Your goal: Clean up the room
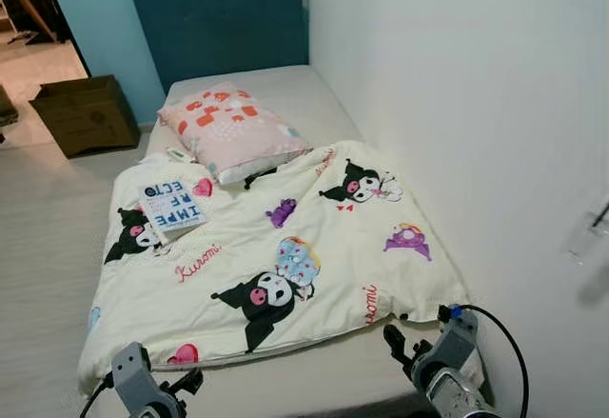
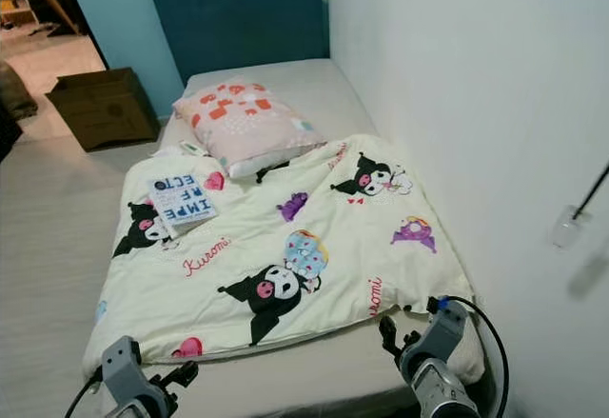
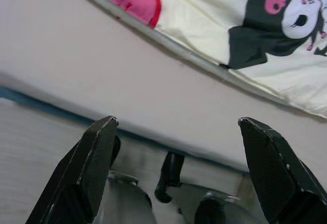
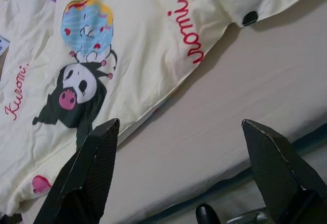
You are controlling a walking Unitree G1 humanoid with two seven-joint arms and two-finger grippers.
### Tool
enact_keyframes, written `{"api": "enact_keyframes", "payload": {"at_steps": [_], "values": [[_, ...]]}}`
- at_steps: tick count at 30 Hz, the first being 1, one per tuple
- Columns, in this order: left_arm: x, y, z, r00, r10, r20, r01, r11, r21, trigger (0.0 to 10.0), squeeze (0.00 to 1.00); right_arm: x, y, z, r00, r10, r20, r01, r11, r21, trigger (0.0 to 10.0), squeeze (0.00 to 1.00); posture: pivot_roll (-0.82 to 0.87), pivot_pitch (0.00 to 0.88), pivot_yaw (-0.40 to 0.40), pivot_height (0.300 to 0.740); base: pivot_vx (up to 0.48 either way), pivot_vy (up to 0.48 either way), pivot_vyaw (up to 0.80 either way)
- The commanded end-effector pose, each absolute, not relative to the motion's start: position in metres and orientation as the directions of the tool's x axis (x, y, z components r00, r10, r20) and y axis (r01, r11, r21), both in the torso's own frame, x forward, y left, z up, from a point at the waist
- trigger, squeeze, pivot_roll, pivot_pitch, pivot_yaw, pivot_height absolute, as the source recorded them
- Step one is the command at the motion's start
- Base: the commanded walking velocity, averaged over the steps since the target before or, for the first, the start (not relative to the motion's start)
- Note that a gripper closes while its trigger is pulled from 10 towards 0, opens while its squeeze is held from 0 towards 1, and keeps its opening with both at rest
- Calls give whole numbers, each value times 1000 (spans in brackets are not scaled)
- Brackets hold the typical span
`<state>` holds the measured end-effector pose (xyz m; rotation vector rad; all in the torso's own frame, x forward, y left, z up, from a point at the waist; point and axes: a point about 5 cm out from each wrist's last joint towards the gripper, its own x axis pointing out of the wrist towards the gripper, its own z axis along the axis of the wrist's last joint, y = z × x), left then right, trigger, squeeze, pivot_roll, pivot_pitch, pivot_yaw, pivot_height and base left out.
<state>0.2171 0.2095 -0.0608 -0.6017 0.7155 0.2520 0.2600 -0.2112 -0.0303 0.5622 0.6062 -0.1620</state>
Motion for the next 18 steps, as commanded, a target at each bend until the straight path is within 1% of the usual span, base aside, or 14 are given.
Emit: {"api": "enact_keyframes", "payload": {"at_steps": [1, 10, 13, 18], "values": [[210, 209, -65, 712, 17, -702, -425, 806, -411, 10000, 0, 255, -206, -35, 798, 30, -602, 304, 843, 444, 10000, 0, -134, 61, 31, 740, -330, 0, 0], [210, 208, -66, 709, 14, -705, -420, 812, -406, 10000, 0, 255, -205, -36, 795, 37, -606, 294, 850, 438, 10000, 0, -136, 59, 29, 740, -337, 0, 0], [210, 207, -66, 710, 17, -704, -424, 808, -409, 10000, 0, 252, -203, -38, 784, 49, -618, 271, 869, 413, 10000, 0, -136, 58, 29, 740, -273, 0, 0], [210, 207, -66, 706, 26, -708, -439, 801, -408, 10000, 0, 245, -195, -45, 755, 77, -652, 223, 904, 365, 10000, 0, -135, 57, 26, 740, 0, 0, 0]]}}
